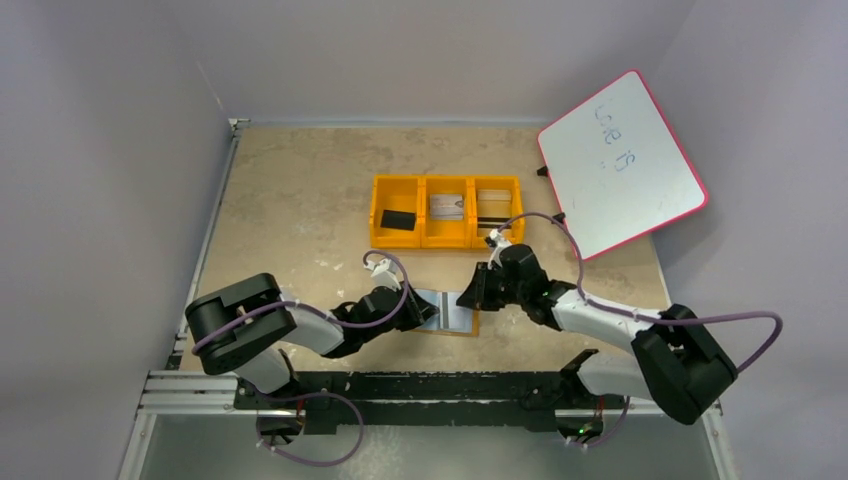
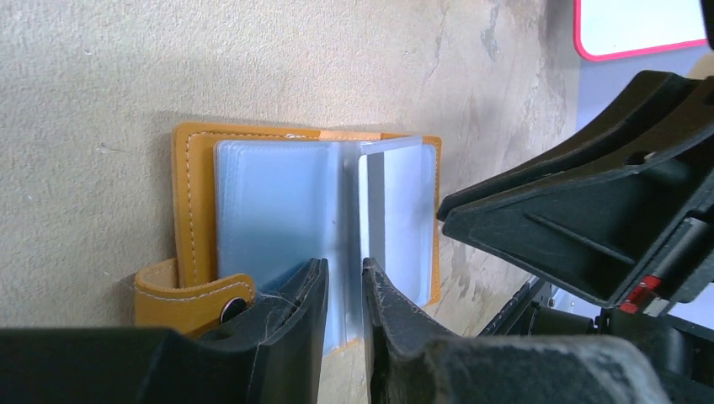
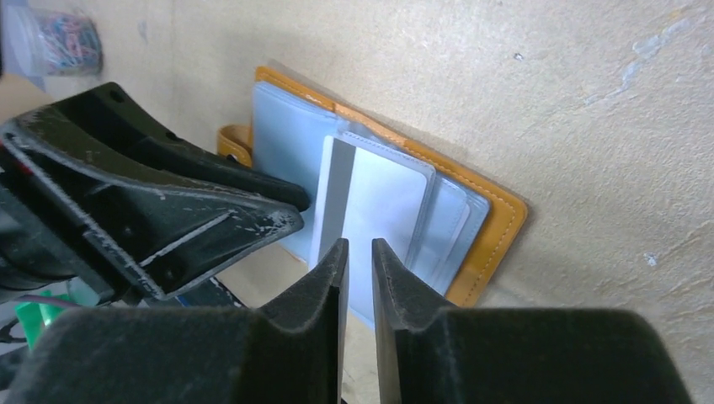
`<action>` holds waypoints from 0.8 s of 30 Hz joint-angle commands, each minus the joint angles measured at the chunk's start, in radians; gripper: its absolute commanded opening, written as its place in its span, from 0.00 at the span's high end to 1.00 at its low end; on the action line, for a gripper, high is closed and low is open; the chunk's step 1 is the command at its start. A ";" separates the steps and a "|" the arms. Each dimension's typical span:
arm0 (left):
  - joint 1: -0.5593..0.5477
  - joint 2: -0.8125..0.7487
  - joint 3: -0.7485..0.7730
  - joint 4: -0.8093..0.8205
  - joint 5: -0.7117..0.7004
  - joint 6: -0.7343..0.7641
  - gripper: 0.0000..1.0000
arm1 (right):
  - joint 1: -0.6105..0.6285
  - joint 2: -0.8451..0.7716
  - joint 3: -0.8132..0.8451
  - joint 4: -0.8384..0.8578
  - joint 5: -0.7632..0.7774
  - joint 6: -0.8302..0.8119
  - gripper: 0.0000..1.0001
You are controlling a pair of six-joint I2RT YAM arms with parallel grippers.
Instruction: Take the credit cards out of the card holder
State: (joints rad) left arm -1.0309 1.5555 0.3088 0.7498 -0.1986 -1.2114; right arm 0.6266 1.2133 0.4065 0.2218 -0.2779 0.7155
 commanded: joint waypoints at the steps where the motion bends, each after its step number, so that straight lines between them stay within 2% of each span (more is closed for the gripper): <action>1: -0.005 -0.007 0.021 -0.034 -0.018 0.024 0.78 | 0.002 0.060 0.037 -0.023 0.020 -0.020 0.79; 7: -0.006 -0.002 0.028 -0.033 -0.006 0.029 0.78 | 0.001 0.137 0.030 -0.016 0.045 -0.006 0.70; 14: -0.006 0.003 0.031 -0.031 -0.005 0.028 0.78 | 0.002 0.083 0.069 -0.116 0.100 -0.029 0.66; 19: -0.006 0.010 0.037 -0.032 -0.001 0.030 0.78 | 0.002 0.081 0.077 -0.151 0.097 -0.031 0.67; 24: -0.006 0.006 0.035 -0.032 -0.003 0.030 0.78 | 0.002 0.069 0.061 -0.108 0.068 -0.027 0.66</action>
State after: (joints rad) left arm -1.0309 1.5566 0.3241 0.7273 -0.1959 -1.2102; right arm 0.6277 1.2892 0.4618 0.1390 -0.2199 0.7044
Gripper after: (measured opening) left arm 0.219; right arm 0.341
